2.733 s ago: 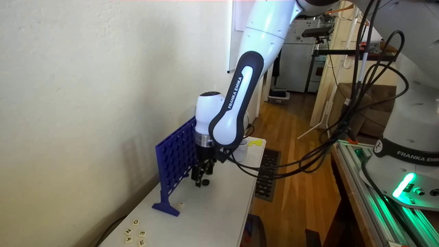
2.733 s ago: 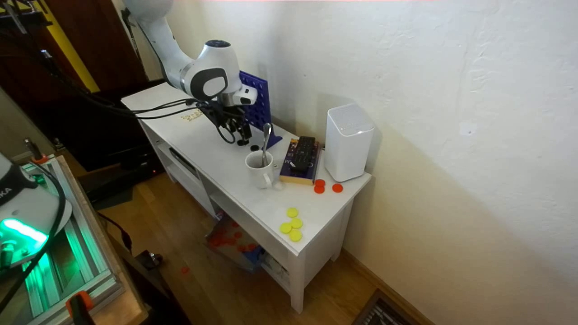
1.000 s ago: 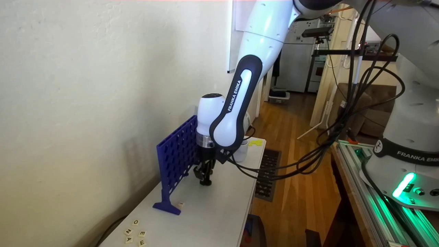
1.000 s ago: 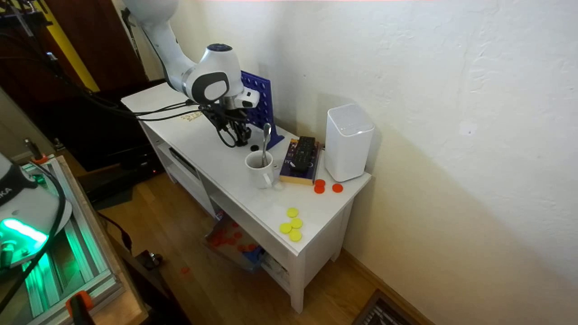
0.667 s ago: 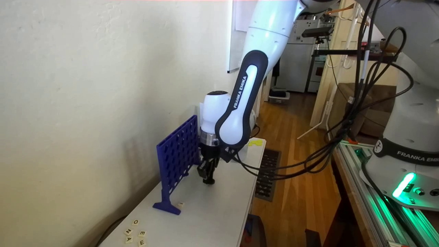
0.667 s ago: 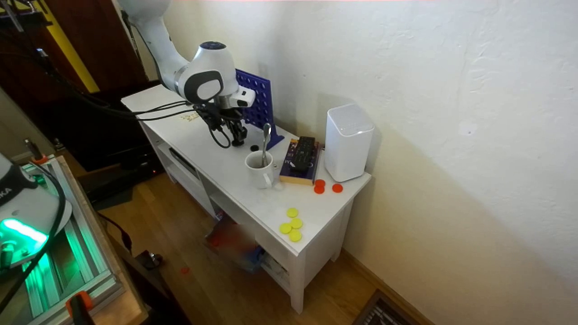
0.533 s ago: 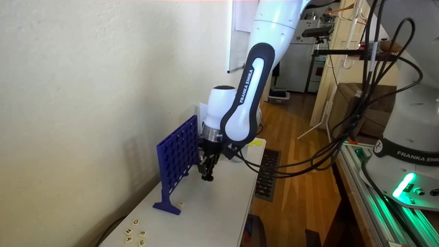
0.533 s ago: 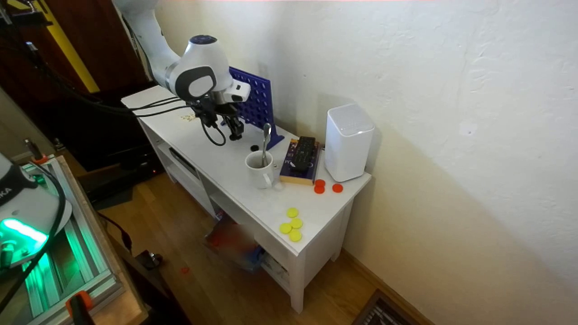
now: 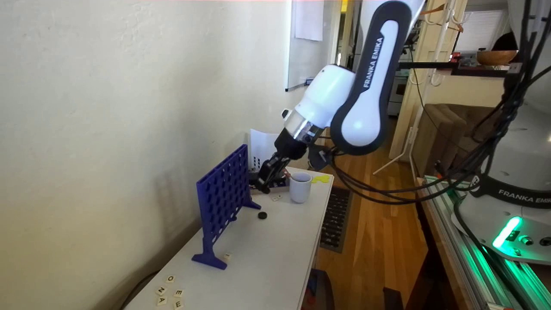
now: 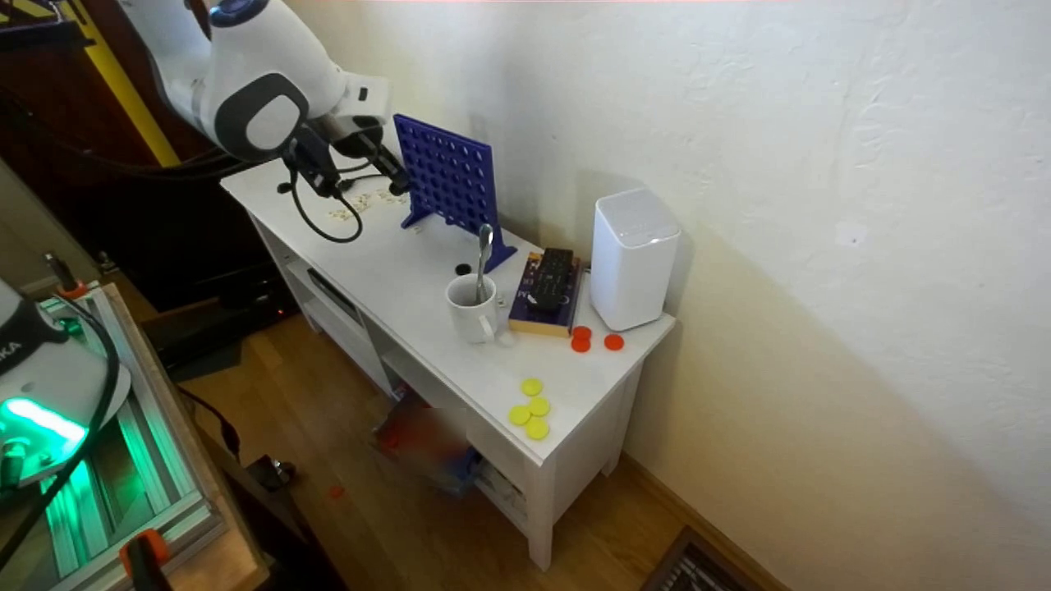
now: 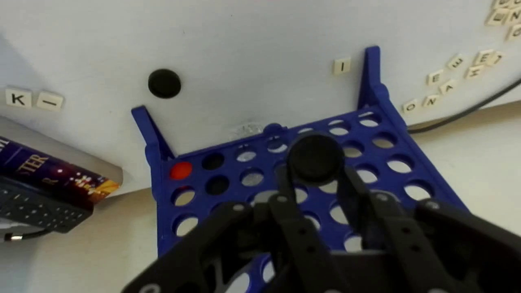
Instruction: Put one dark blue circle inside the blue object
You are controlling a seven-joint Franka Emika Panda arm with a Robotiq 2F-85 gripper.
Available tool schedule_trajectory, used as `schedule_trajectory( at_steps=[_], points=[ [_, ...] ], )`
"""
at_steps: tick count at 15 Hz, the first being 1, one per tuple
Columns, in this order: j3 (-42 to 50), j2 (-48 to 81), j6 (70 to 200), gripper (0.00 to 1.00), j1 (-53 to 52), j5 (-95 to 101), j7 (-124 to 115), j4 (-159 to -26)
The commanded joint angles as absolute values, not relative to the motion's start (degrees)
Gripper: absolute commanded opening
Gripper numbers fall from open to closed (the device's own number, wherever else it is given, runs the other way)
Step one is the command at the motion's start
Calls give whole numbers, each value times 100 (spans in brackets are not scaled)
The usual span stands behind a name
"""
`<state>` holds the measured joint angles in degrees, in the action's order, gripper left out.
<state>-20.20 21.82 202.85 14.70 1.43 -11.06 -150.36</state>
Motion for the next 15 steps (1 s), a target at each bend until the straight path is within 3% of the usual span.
schedule_trajectory(
  at_steps=[1,7,15],
  points=[
    [-2556,1202,21376,8,2226,786,-1616,-16071],
    [-1329,1032,23235,8,1068,725,-1800,-15726],
    [-798,2017,23687,8,269,50,-1717,-14617]
  ],
)
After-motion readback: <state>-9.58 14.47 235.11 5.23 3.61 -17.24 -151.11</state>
